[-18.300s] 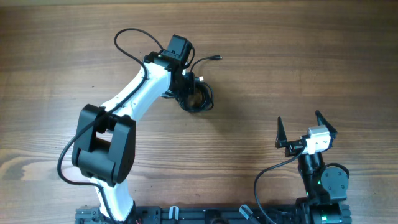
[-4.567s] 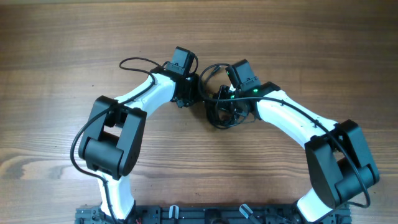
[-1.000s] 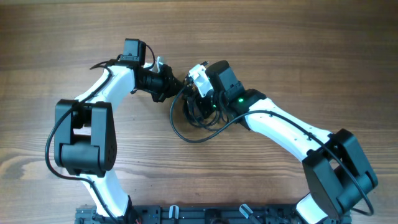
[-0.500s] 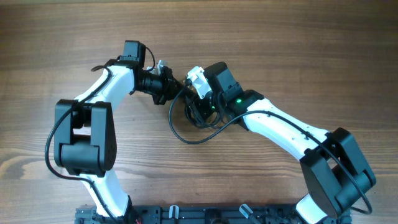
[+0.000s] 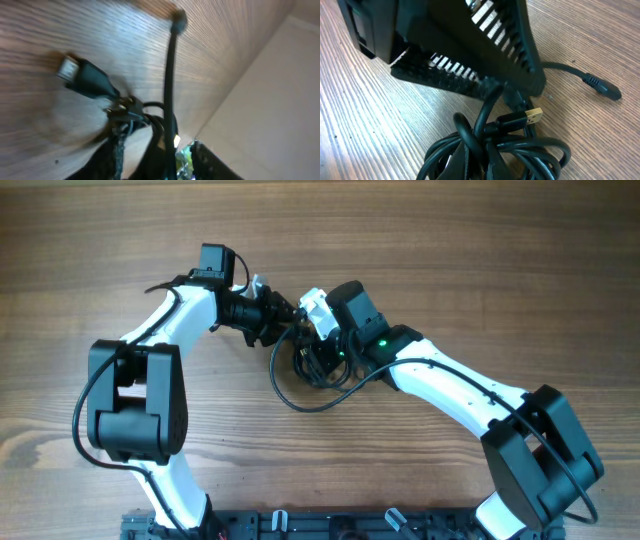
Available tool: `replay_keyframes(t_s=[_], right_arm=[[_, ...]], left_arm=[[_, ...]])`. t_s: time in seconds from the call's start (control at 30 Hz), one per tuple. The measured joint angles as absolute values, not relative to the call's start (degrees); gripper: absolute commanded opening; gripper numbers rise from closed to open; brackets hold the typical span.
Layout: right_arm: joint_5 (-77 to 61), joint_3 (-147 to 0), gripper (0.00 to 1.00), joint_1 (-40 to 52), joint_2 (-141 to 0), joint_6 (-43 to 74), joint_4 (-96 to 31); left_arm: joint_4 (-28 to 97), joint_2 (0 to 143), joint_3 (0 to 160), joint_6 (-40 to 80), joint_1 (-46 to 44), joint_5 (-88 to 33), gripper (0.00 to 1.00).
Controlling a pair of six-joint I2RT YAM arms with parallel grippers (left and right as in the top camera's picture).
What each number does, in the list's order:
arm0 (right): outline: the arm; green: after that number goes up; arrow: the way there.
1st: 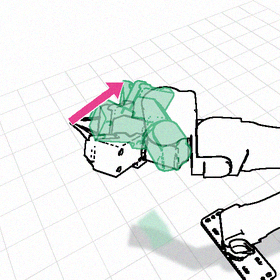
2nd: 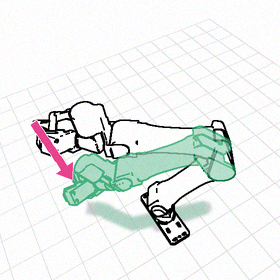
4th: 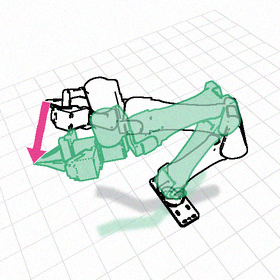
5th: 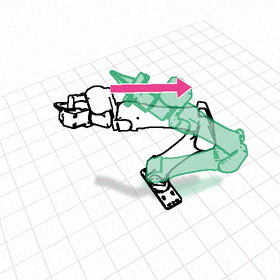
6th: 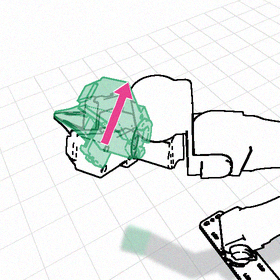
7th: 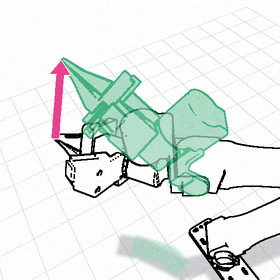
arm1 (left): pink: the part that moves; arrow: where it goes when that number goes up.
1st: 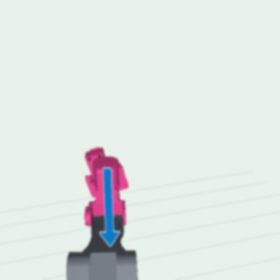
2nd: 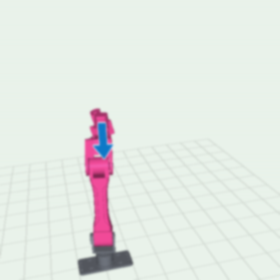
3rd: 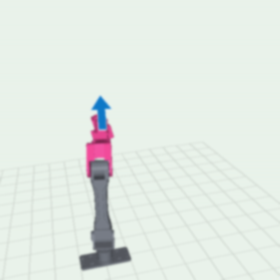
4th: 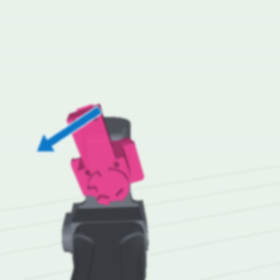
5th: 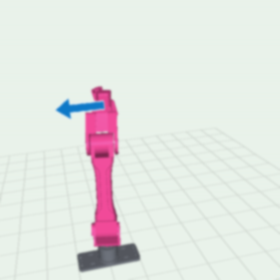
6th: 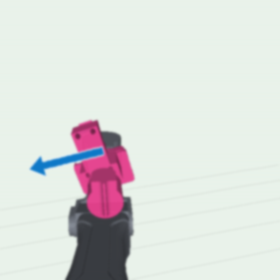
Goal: Untangle cables
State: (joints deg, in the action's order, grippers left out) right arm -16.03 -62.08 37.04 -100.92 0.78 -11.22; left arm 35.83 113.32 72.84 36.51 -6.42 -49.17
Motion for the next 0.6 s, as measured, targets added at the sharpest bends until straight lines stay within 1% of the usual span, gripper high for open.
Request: replay_keyframes(t_s=[0.1,0.27,0.3,0.37,0.4,0.53,0.6], right_arm=[[-16.0,-62.1,0.04,37.0,-100.9,1.6,-11.2],[-14.6,-62.1,0.04,37.0,-100.9,1.9,-11.4],[-14.3,-62.1,0.04,37.0,-100.9,1.9,-11.5],[-13.8,-62.1,0.04,37.1,-100.9,1.9,-11.5],[-13.8,-62.1,0.04,37.1,-100.9,1.9,-11.5],[-12.8,-62.1,0.04,37.0,-100.9,2.1,-11.4],[-12.1,-62.1,0.04,36.9,-101.0,2.2,-11.4]], left_arm=[[35.8,113.3,72.8,36.5,-6.4,-47.8,0.34],[37.3,113.3,72.8,36.8,-5.9,-49.1,0.23],[37.9,113.3,72.8,36.8,-5.6,-50.1,0.22],[39.1,113.3,72.9,36.8,-4.8,-51.8,0.15],[40.0,113.2,72.9,36.8,-4.2,-52.5,0.14],[45.8,112.5,73.0,36.8,-1.7,-53.5,0.13],[48.4,111.9,73.0,36.7,-0.4,-53.8,0.18]])
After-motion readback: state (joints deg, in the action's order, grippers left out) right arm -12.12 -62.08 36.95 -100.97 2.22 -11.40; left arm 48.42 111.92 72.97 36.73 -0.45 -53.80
